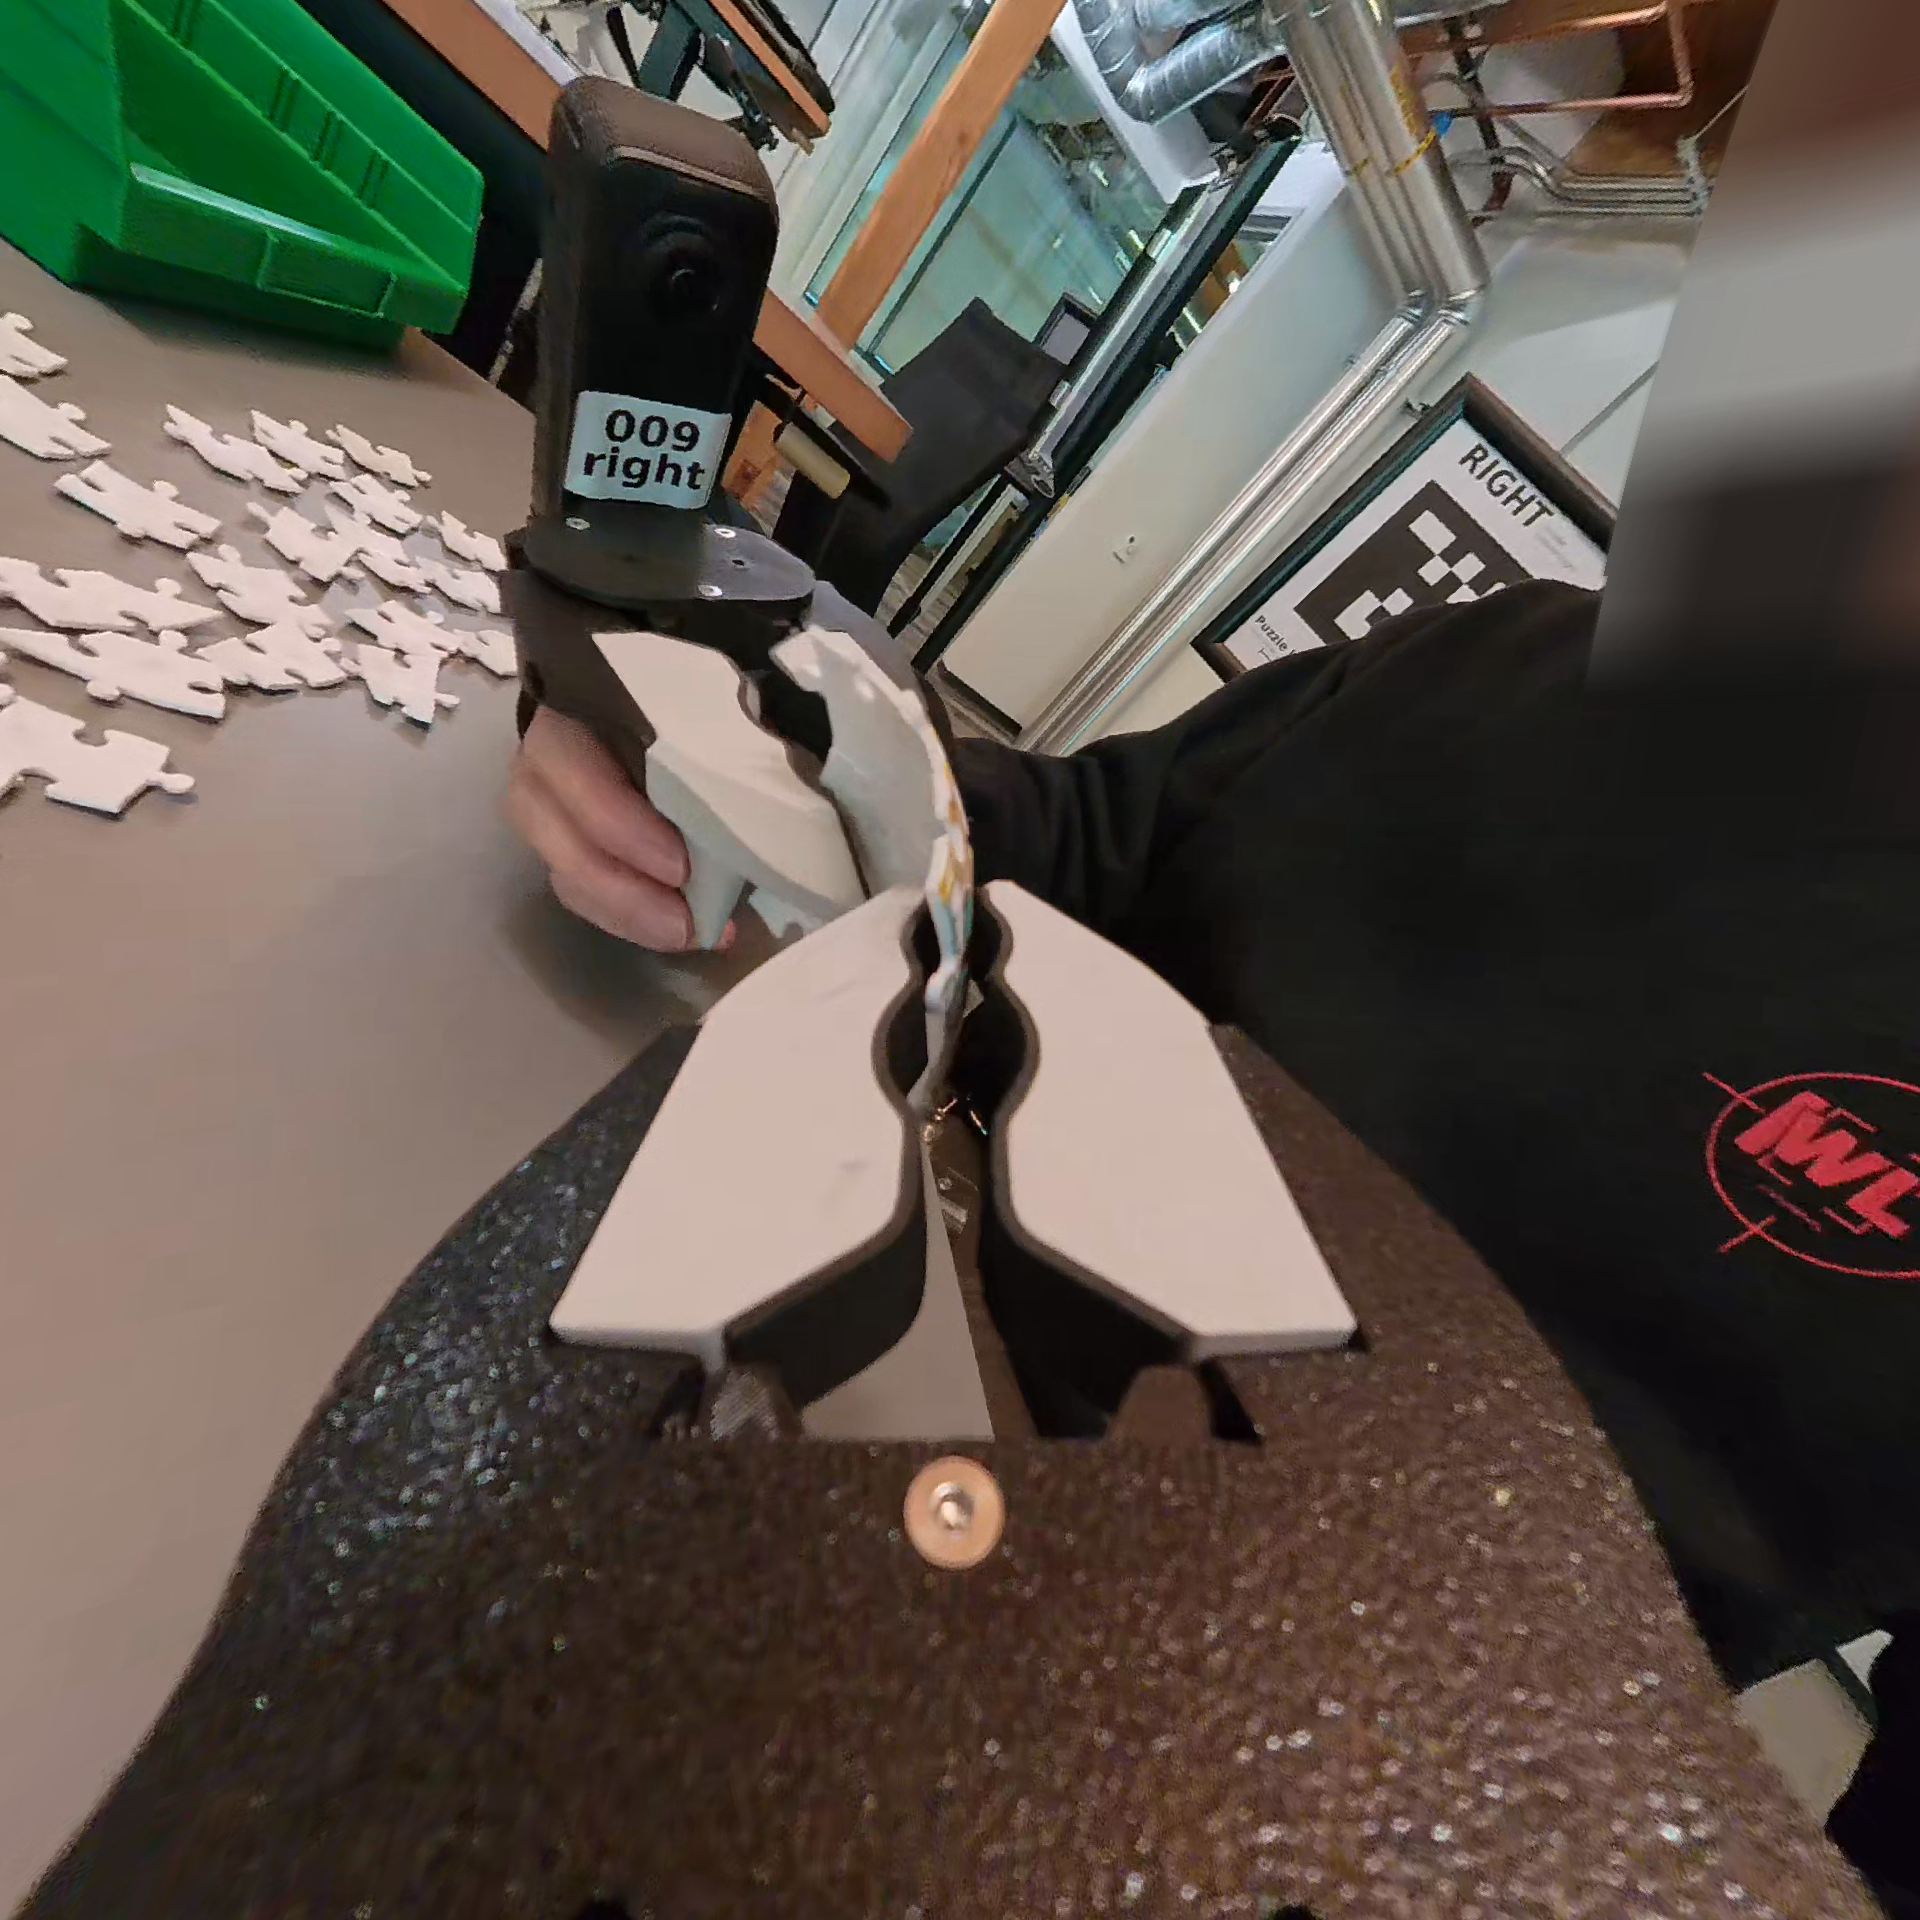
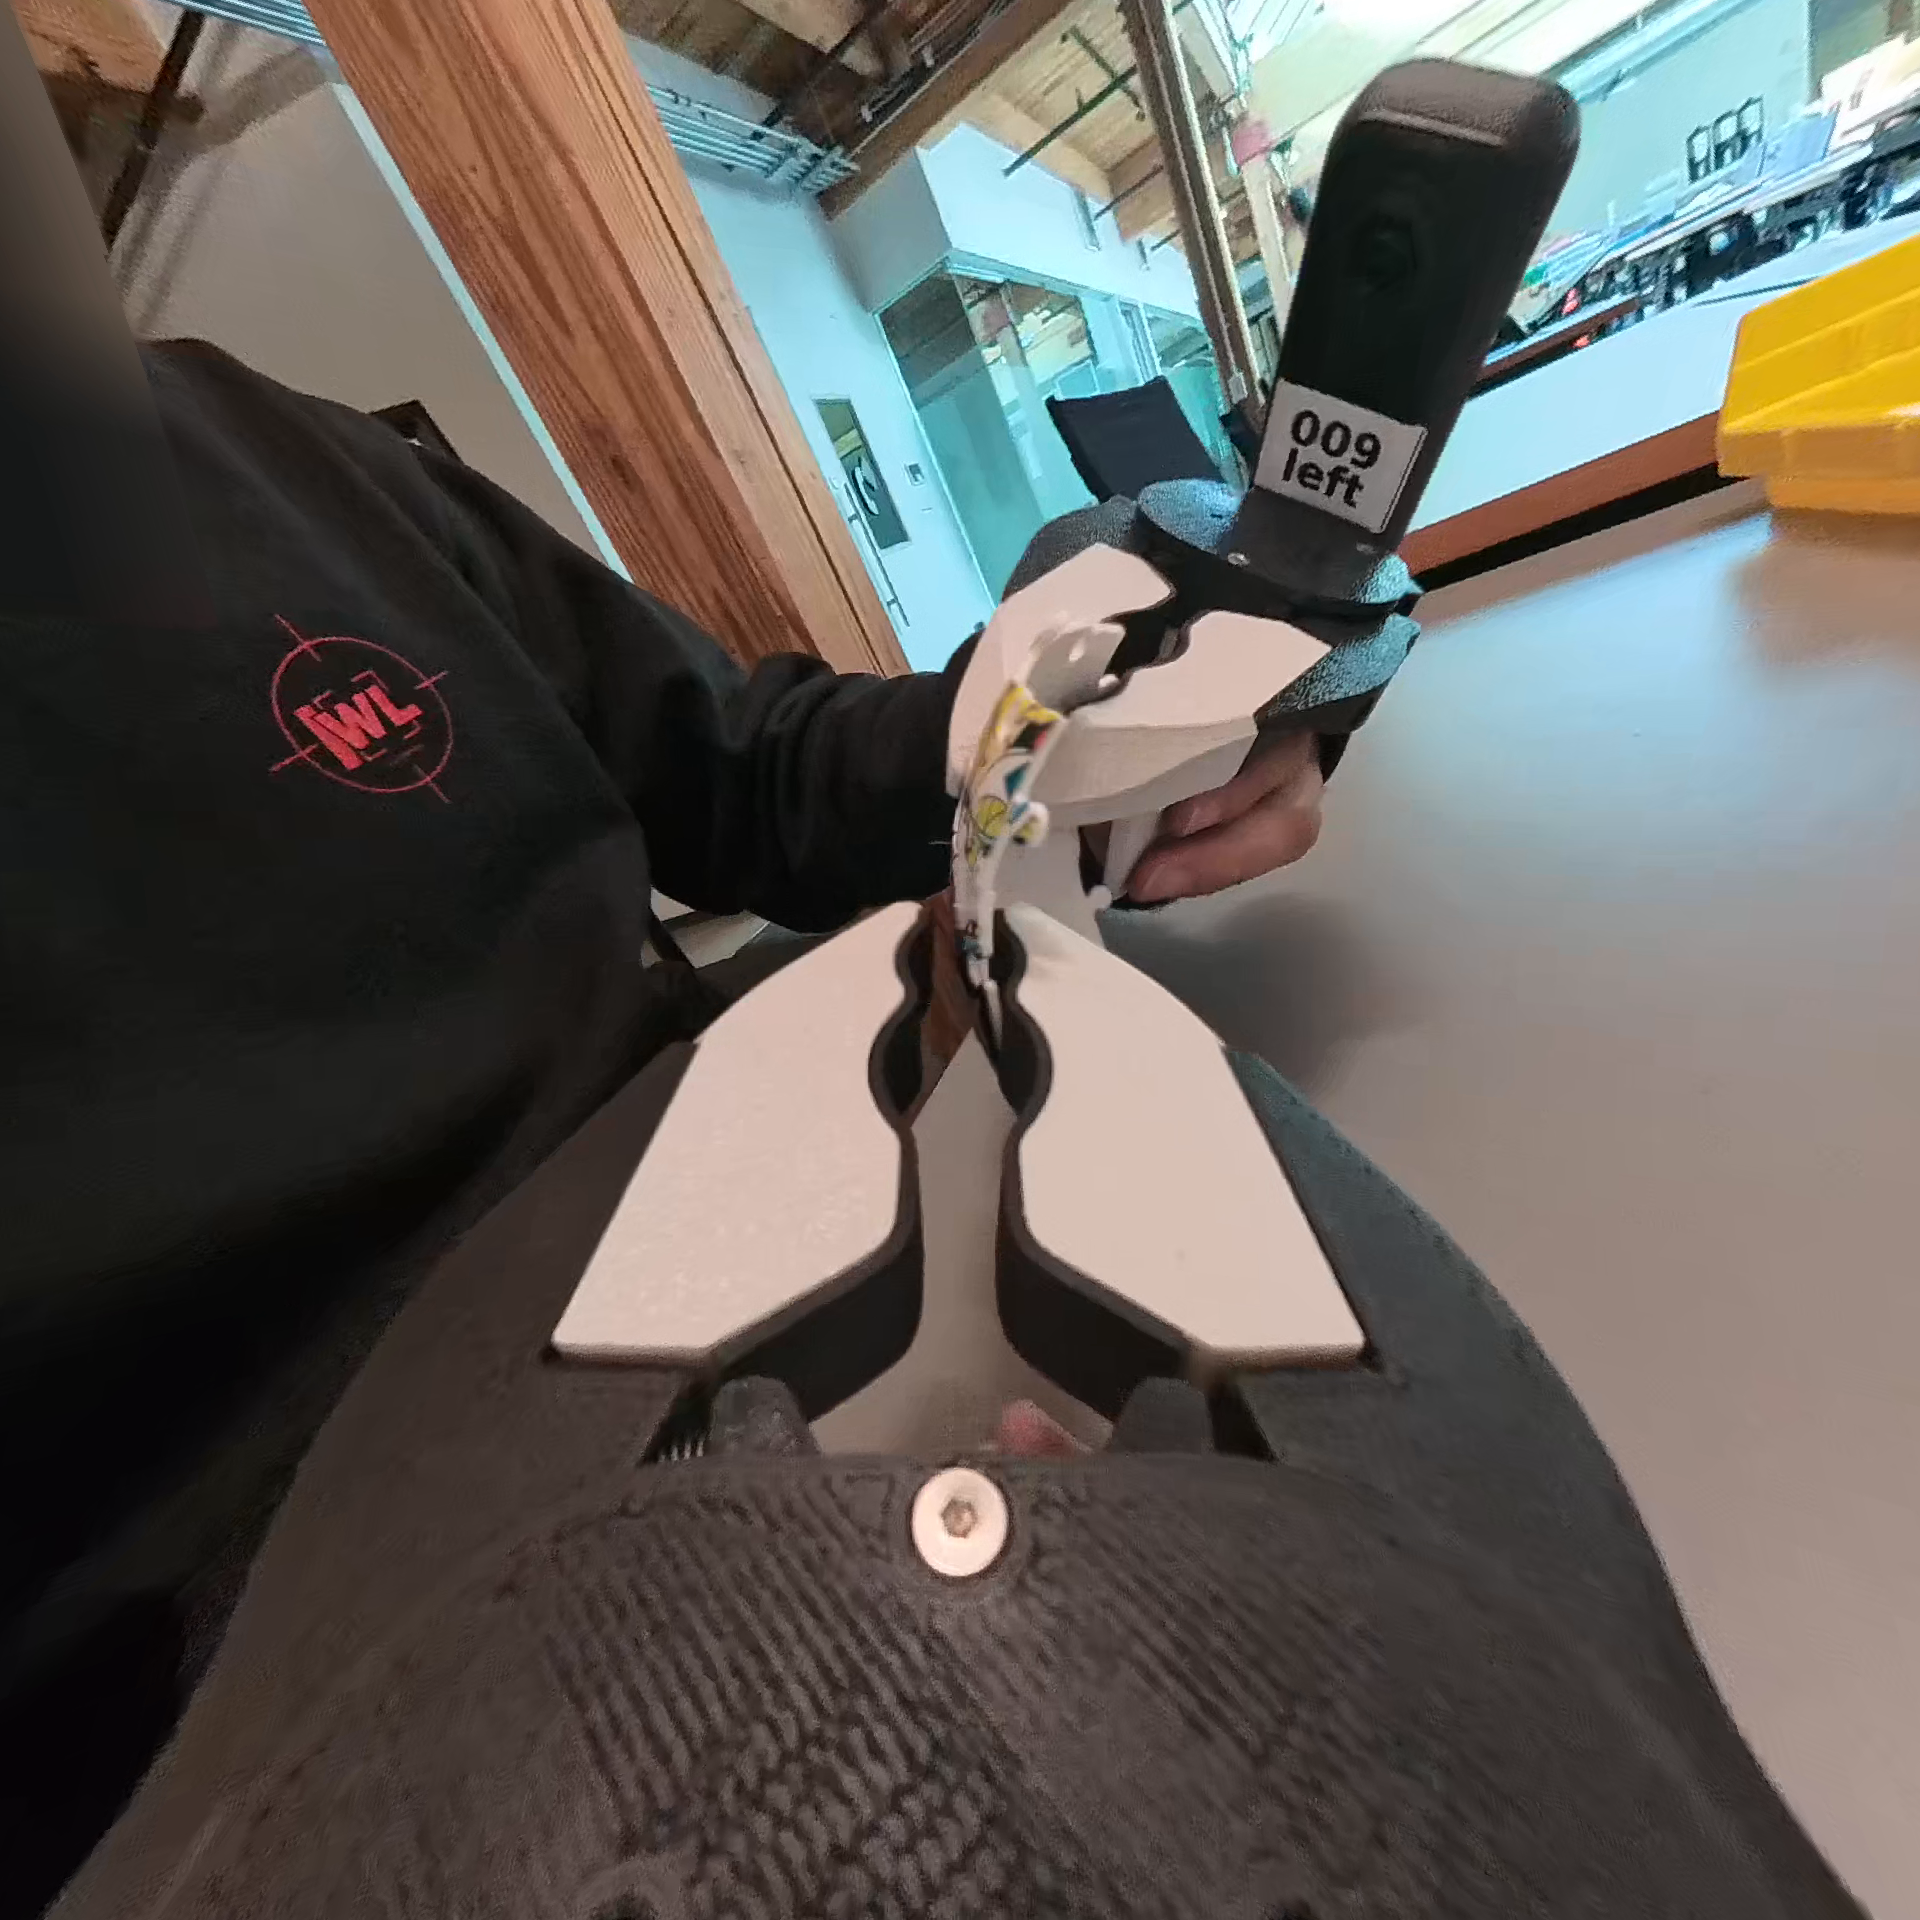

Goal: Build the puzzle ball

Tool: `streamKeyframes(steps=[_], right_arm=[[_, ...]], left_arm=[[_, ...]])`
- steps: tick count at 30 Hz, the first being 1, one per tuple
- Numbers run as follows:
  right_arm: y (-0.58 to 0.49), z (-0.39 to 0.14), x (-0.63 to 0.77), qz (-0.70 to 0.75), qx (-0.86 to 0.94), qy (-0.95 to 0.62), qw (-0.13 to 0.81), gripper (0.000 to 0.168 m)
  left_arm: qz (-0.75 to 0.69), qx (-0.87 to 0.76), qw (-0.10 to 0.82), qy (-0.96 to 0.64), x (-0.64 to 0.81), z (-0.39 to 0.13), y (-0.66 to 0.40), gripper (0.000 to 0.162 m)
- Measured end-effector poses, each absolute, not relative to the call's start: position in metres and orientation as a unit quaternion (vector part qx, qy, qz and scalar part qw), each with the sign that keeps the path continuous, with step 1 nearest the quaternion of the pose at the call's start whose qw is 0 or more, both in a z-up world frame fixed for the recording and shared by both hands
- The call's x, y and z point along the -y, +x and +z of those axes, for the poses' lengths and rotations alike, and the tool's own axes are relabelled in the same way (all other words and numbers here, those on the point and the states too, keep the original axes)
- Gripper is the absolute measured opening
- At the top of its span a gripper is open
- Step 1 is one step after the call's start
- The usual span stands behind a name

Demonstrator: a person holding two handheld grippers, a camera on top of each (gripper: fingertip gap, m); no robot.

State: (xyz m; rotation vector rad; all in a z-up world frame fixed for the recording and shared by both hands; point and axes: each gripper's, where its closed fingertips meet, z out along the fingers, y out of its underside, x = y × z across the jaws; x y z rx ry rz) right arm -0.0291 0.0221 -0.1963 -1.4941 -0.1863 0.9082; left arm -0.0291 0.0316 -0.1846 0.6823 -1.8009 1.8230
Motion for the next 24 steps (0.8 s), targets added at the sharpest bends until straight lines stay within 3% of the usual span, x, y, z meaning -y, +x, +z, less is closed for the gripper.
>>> streamKeyframes(steps=[14,19,24], right_arm=[[-0.022,-0.193,-0.022,0.403,0.068,-0.643,0.648,0.003],[-0.018,-0.184,-0.015,0.439,0.057,-0.601,0.665,0.004],[0.001,-0.168,-0.006,0.49,0.008,-0.525,0.696,0.004]], left_arm=[[0.676,0.651,0.222,0.264,-0.029,-0.184,-0.014,0.005],[0.726,0.599,0.201,0.273,-0.042,-0.163,-0.001,0.017],[0.733,0.607,0.113,0.286,-0.062,-0.165,0.01,0.028]])
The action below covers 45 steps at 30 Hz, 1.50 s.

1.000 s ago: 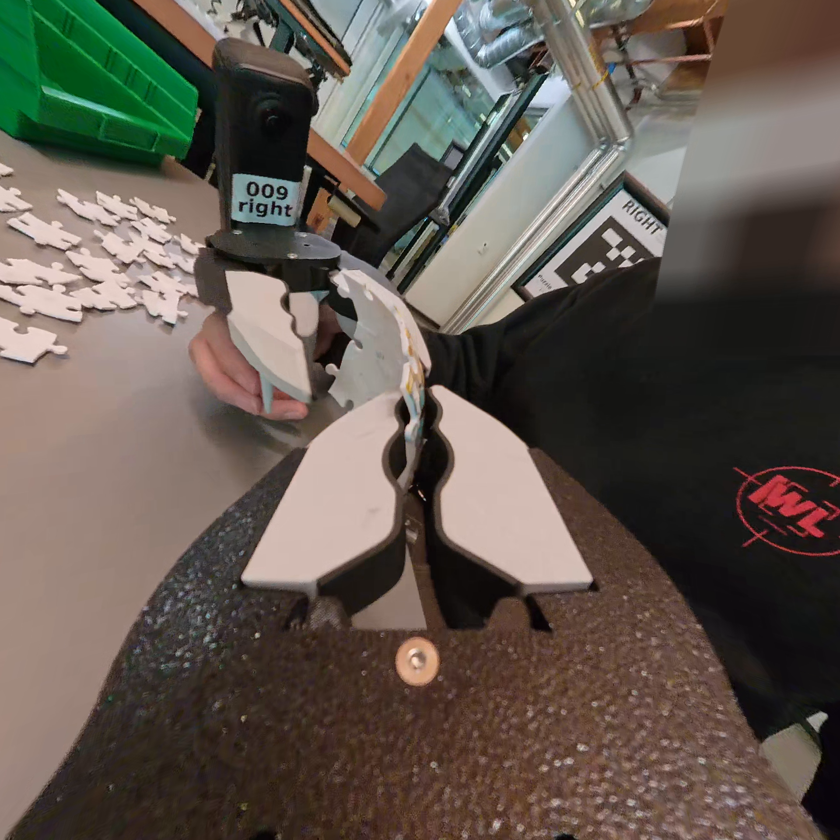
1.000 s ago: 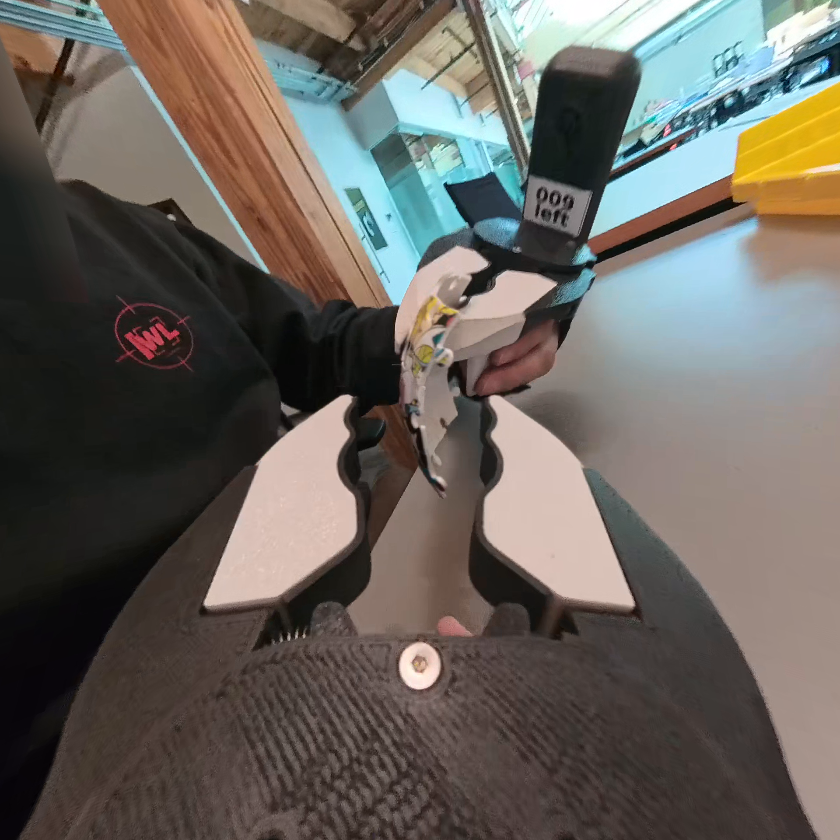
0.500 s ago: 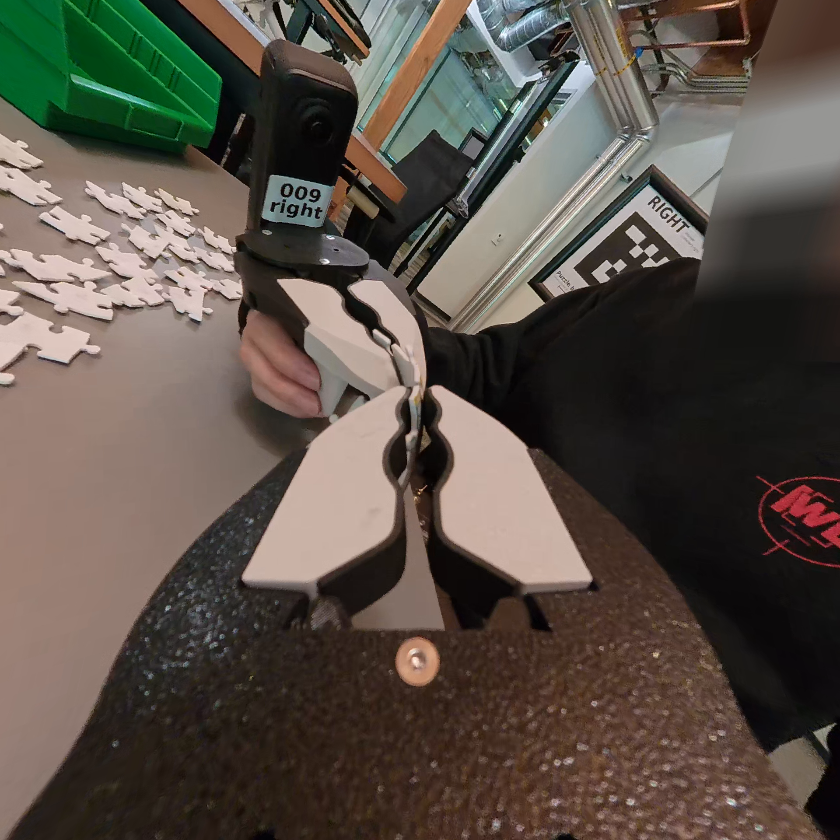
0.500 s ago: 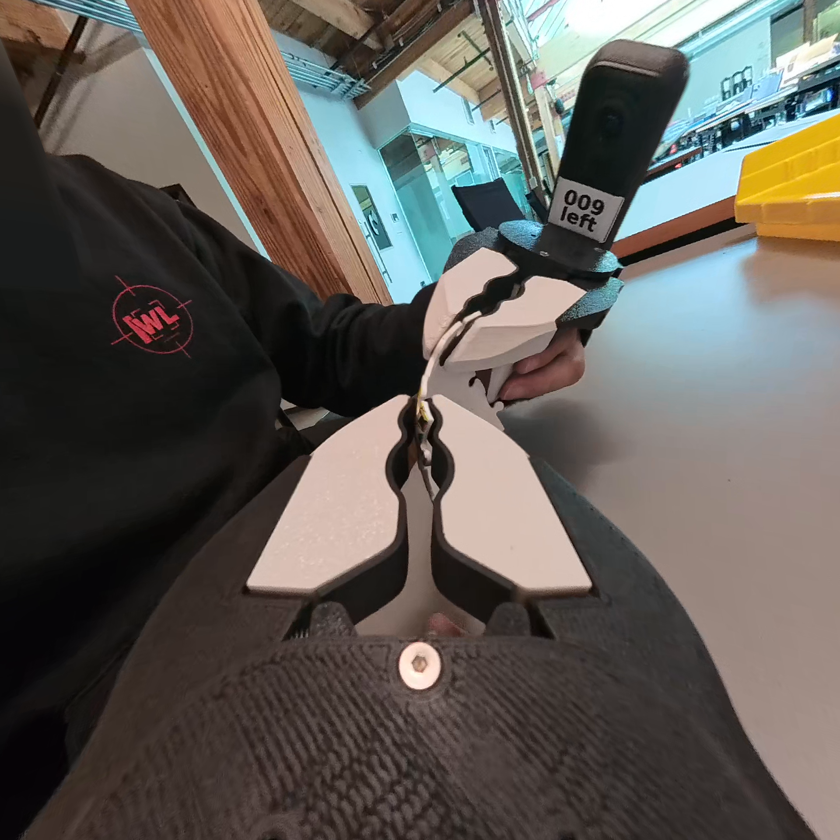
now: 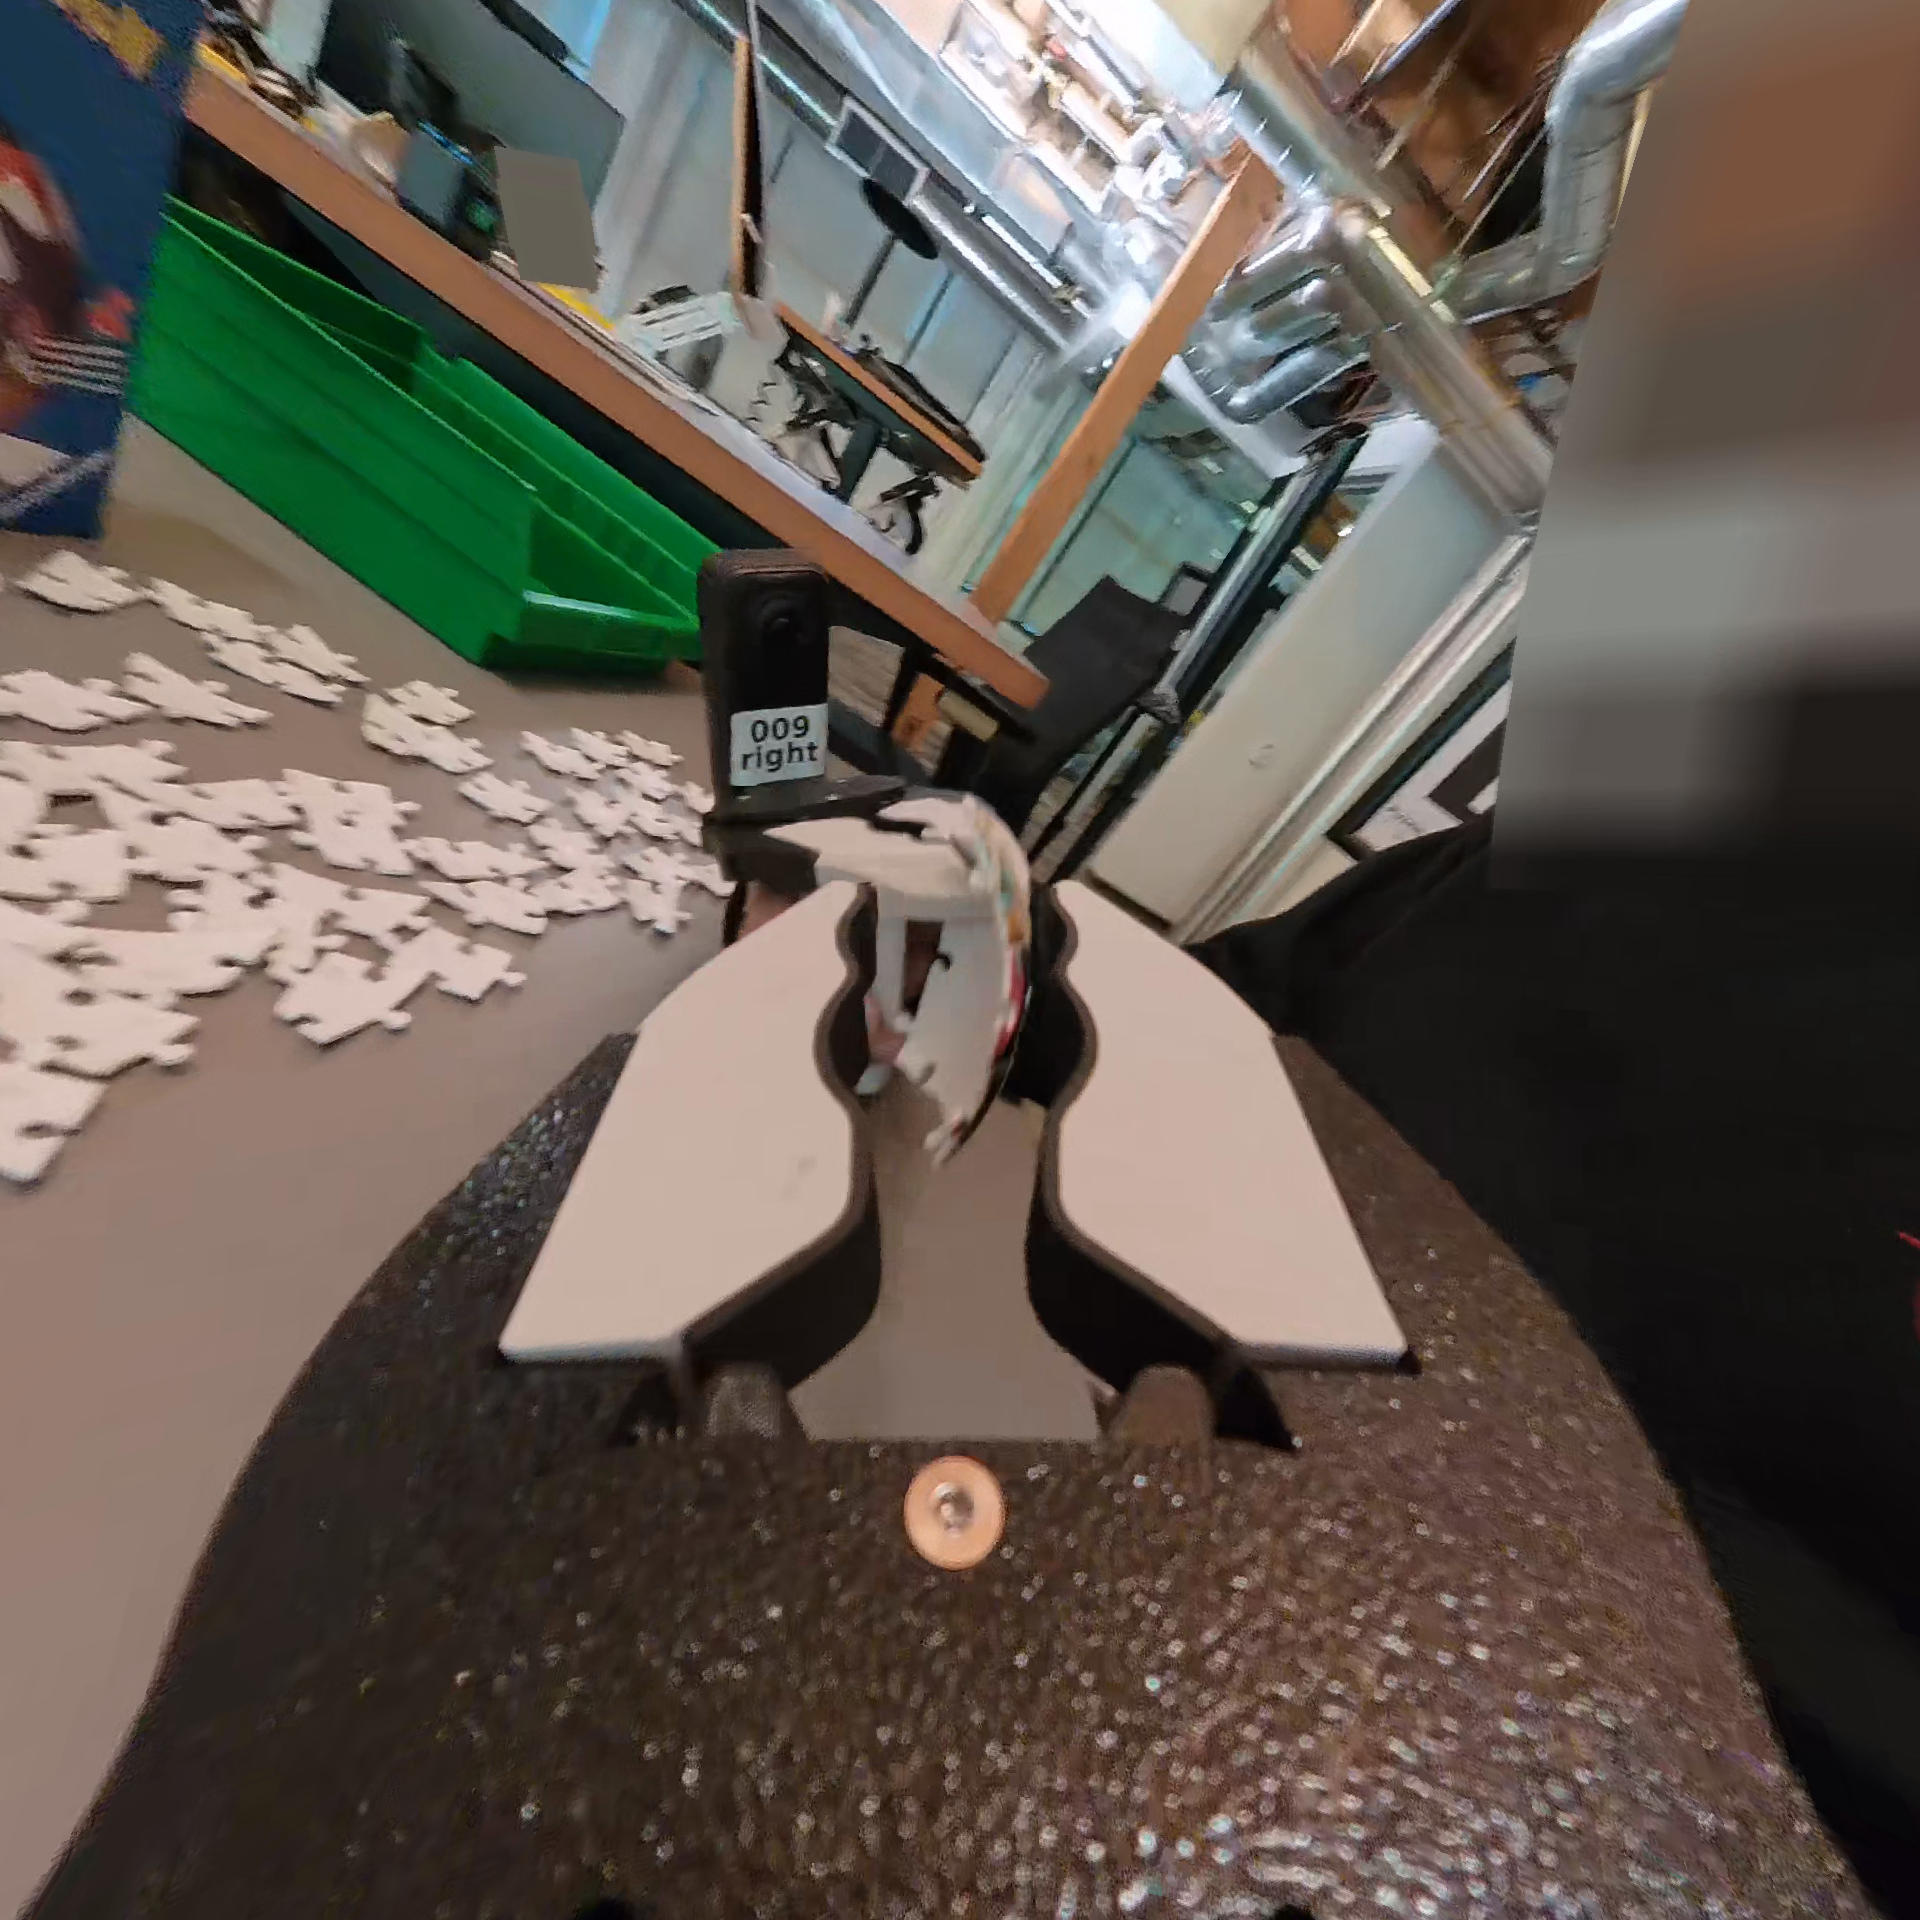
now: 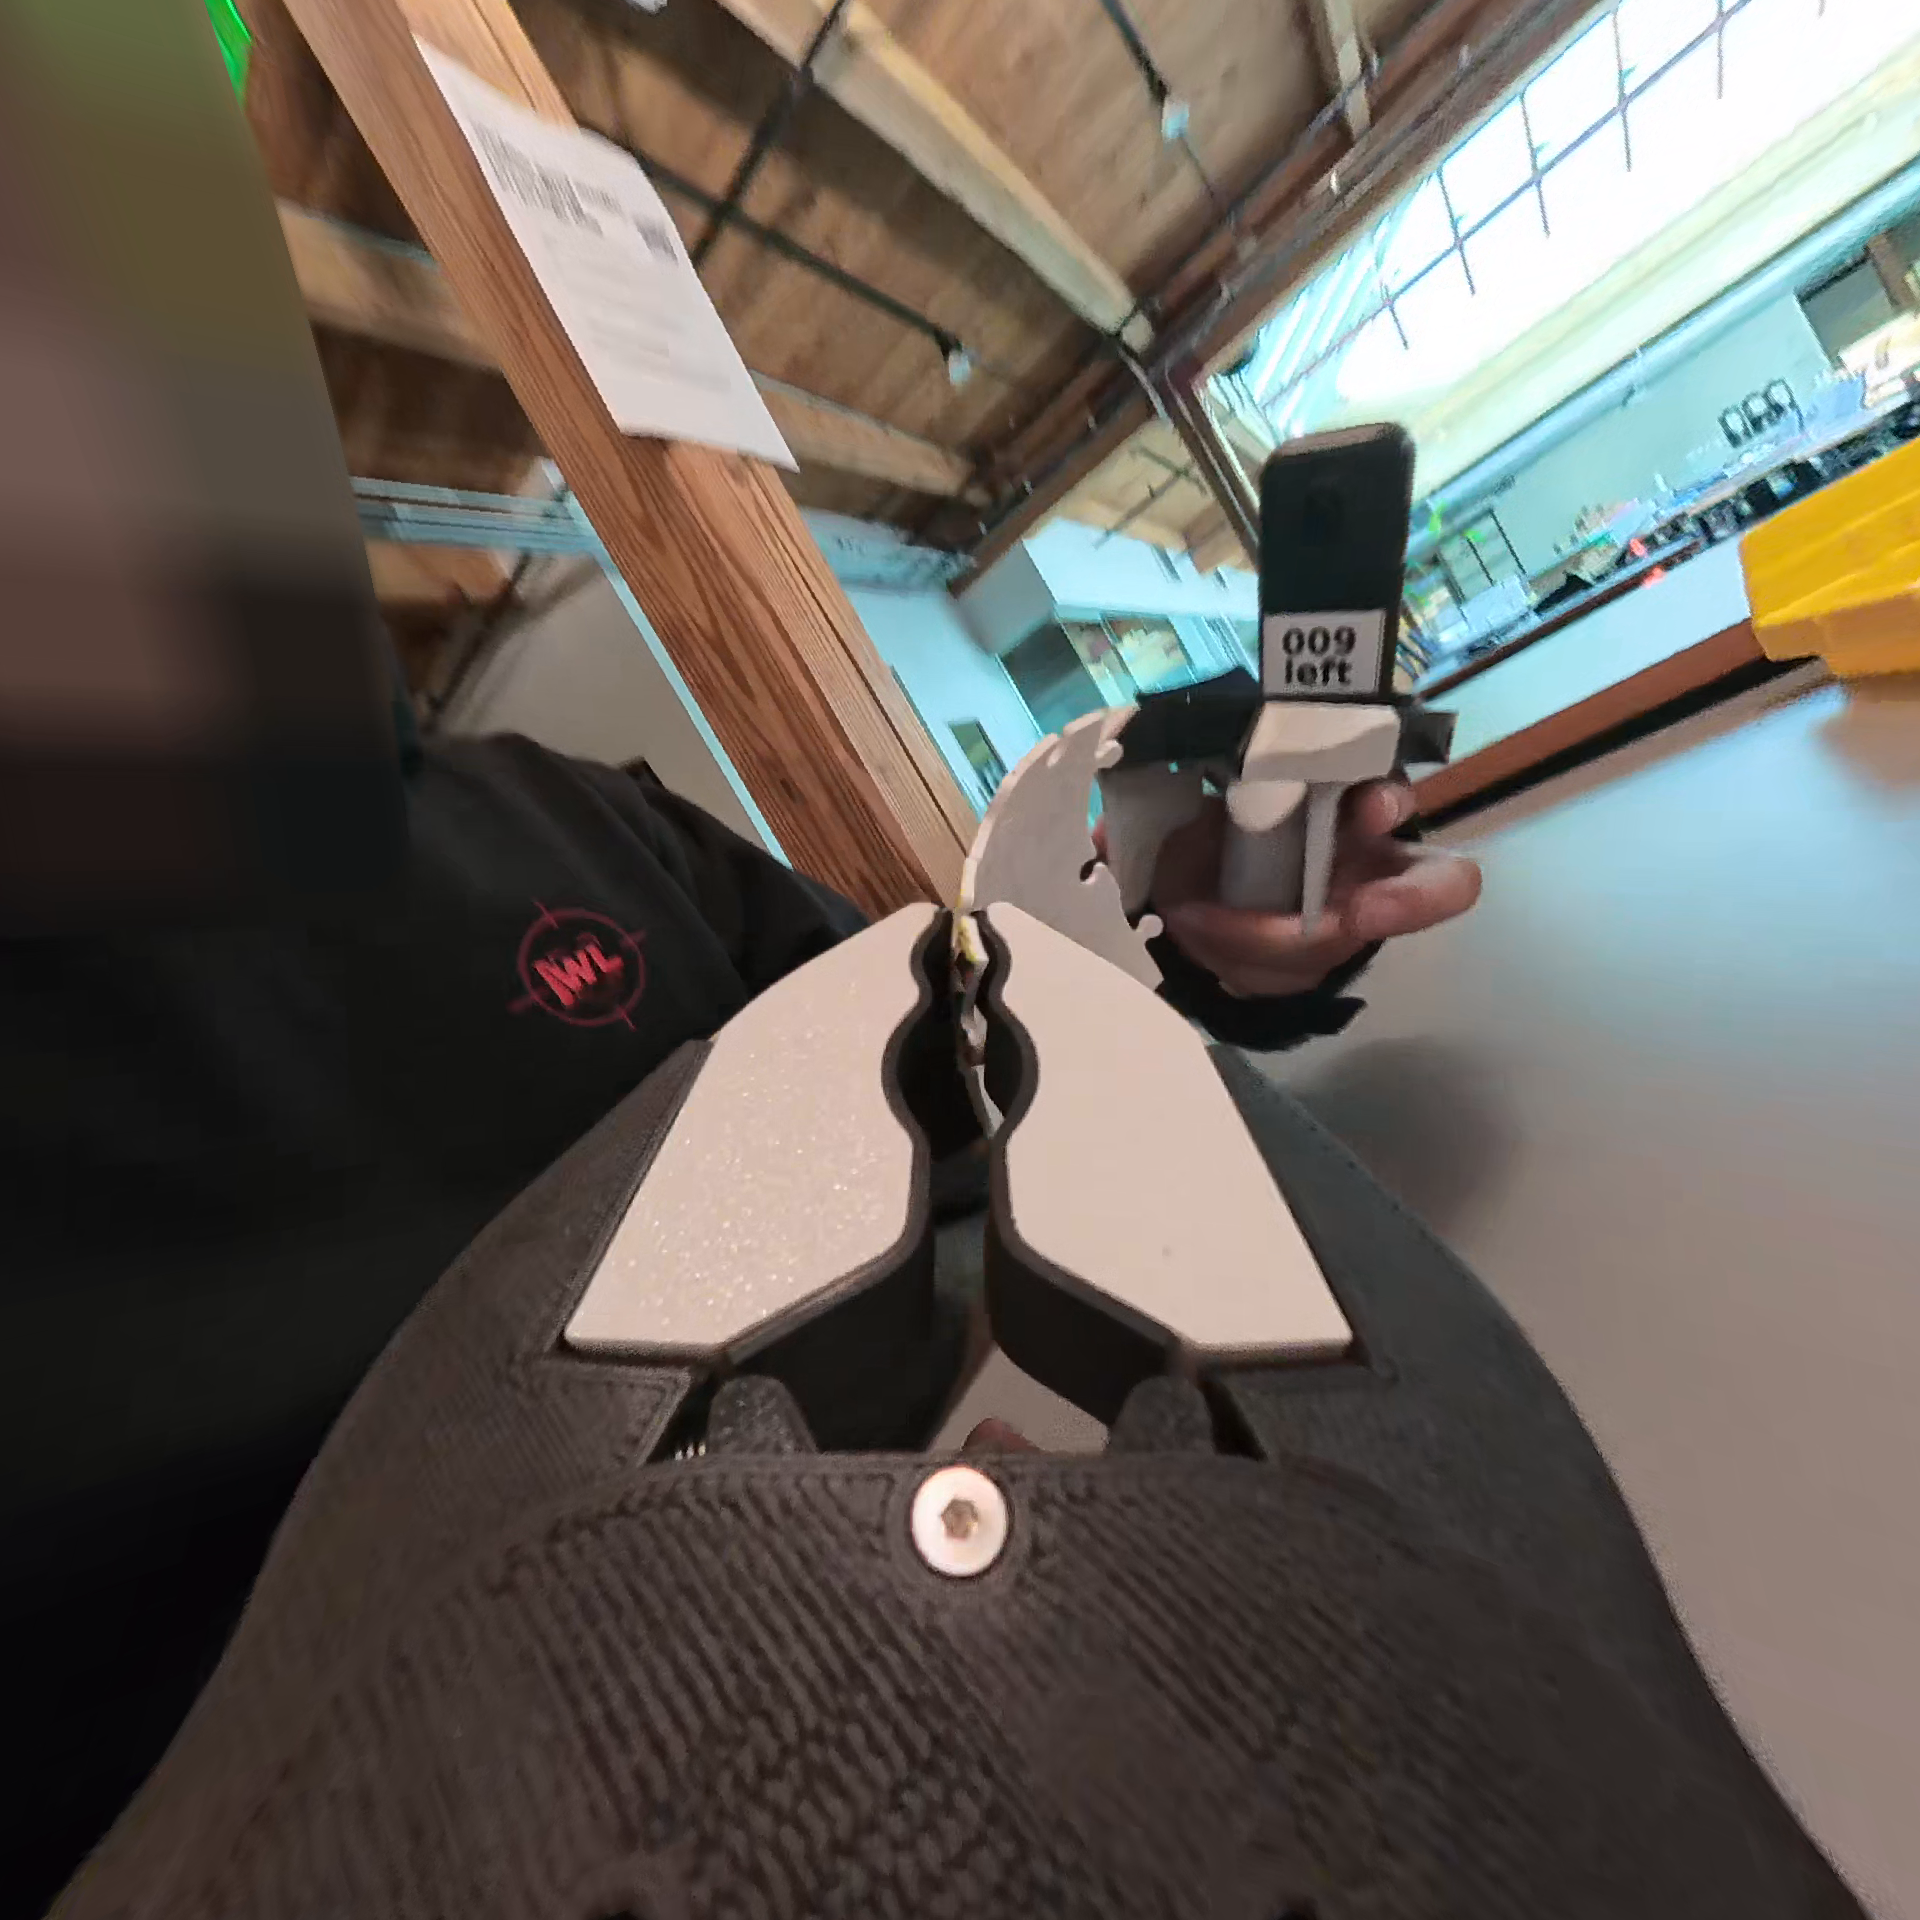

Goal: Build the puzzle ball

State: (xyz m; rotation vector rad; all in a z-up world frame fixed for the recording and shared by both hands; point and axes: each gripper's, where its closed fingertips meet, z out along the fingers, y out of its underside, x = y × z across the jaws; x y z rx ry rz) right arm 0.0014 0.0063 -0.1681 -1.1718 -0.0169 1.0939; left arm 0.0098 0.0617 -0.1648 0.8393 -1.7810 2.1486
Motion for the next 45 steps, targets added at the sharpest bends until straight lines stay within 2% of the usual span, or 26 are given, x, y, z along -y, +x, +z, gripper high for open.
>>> streamKeyframes(steps=[4,7,8,16,17,19,22,24,27,30,32,36,44,45], right_arm=[[0.01,-0.166,-0.003,0.529,-0.022,-0.491,0.692,0.004],[0.007,-0.166,-0.004,0.54,-0.02,-0.491,0.683,0.004],[0.005,-0.166,-0.005,0.542,-0.02,-0.495,0.679,0.004],[-0.003,-0.171,-0.006,0.569,-0.024,-0.51,0.645,0.004],[-0.004,-0.169,-0.004,0.577,-0.021,-0.505,0.641,0.004],[-0.004,-0.168,0.001,0.589,-0.019,-0.503,0.632,0.004],[0.009,-0.168,0.005,0.558,-0.026,-0.502,0.66,0.004],[0.015,-0.169,0.008,0.512,-0.006,-0.503,0.696,0.004],[0.021,-0.156,0.021,0.482,0.03,-0.46,0.745,0.003],[0.028,-0.158,0.022,0.394,0.046,-0.48,0.782,0.003],[0.031,-0.156,0.025,0.337,0.061,-0.485,0.805,0.003],[0.032,-0.157,0.023,0.268,0.073,-0.503,0.819,0.003],[0.03,-0.158,0.022,0.276,0.078,-0.503,0.815,0.003],[0.029,-0.158,0.022,0.28,0.08,-0.502,0.814,0.003]], left_arm=[[0.707,0.648,0.113,0.259,-0.053,-0.178,-0.005,0.035],[0.665,0.698,0.104,0.245,-0.038,-0.192,-0.011,0.056],[0.645,0.719,0.097,0.24,-0.034,-0.199,-0.012,0.058],[0.618,0.75,0.161,0.17,-0.012,-0.205,-0.03,0.024],[0.623,0.745,0.171,0.169,-0.012,-0.203,-0.031,0.026],[0.63,0.738,0.17,0.171,-0.014,-0.2,-0.029,0.044],[0.635,0.74,0.122,0.186,-0.028,-0.195,-0.016,0.051],[0.623,0.747,0.052,0.228,-0.048,-0.195,0.01,0.053],[0.522,0.774,-0.105,0.343,-0.103,-0.217,0.072,0.046],[0.389,0.835,-0.171,0.35,-0.138,-0.249,0.103,0.047],[0.315,0.873,-0.181,0.326,-0.144,-0.271,0.116,0.05],[0.244,0.906,-0.171,0.3,-0.138,-0.304,0.138,0.046],[0.256,0.876,-0.11,0.394,-0.133,-0.314,0.16,0.039],[0.254,0.873,-0.112,0.401,-0.136,-0.314,0.162,0.032]])
